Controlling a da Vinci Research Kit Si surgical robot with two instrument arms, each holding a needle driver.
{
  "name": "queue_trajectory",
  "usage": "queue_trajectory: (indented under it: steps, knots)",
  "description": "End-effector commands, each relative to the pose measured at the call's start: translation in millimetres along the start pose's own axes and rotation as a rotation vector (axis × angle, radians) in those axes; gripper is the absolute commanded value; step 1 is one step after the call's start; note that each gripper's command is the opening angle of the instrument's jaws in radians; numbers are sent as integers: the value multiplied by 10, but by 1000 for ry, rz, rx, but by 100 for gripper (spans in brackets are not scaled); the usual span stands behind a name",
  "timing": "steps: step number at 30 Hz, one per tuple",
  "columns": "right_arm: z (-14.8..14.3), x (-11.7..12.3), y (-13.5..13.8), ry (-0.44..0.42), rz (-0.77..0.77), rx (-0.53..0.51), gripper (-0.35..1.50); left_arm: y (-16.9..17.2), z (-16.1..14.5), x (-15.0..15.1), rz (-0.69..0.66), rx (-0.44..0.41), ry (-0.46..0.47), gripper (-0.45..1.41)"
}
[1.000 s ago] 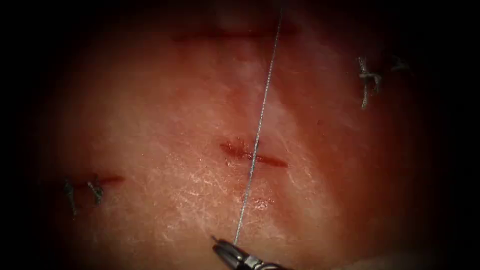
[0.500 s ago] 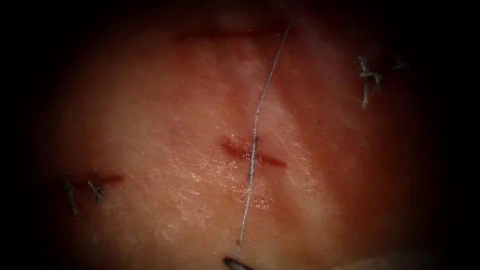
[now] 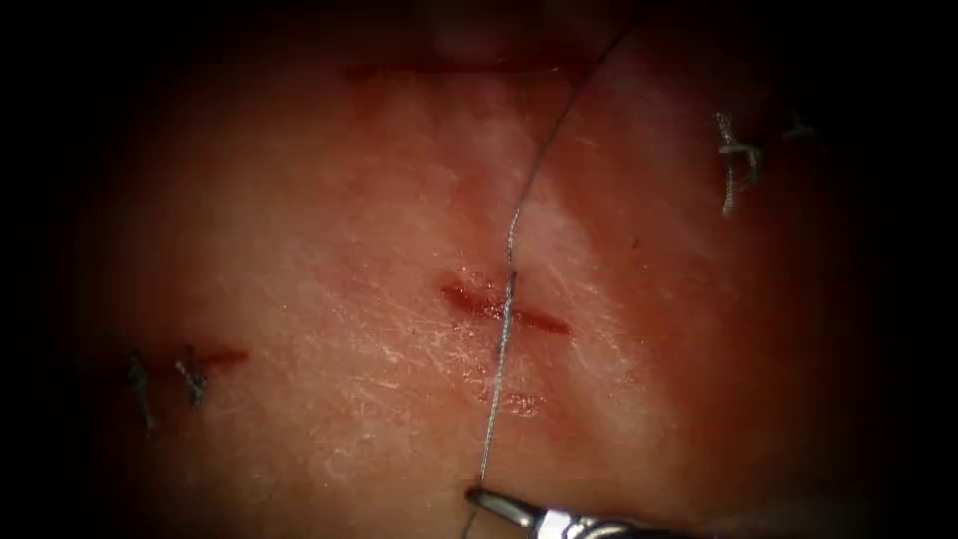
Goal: Wound Closure
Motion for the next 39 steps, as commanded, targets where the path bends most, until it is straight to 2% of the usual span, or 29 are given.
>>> queue_trajectory:
  steps: [1, 4, 5, 9, 15, 19, 28, 33, 39]
  knots:
    - [14, 2, 22, 4, -12, -29, 88, 4, 2, 3, 8, 12, 2, -45]
    - [24, 5, 54, 21, -19, -78, 78, 31, 2, -7, 24, 8, 6, -45]
    - [31, 4, 74, 29, -21, -108, 76, 47, 4, -17, 36, 4, 10, -45]
    - [42, -1, 111, 56, -11, -151, 69, 75, 11, -43, 39, -3, 19, -45]
    - [39, 2, 139, 113, 6, -190, 66, 109, 26, -82, 28, -27, 5, -45]
    - [27, 17, 161, 164, 16, -240, 61, 138, 42, -114, 17, -49, -8, -45]
    - [11, 35, 179, 234, 22, -274, 51, 159, 46, -152, 2, -62, -26, -45]
    - [9, 41, 188, 276, 17, -201, 51, 177, 59, -171, 0, -76, -43, -45]
    - [11, 40, 183, 295, 1, -122, 51, 184, 75, -178, -3, -85, -43, -45]
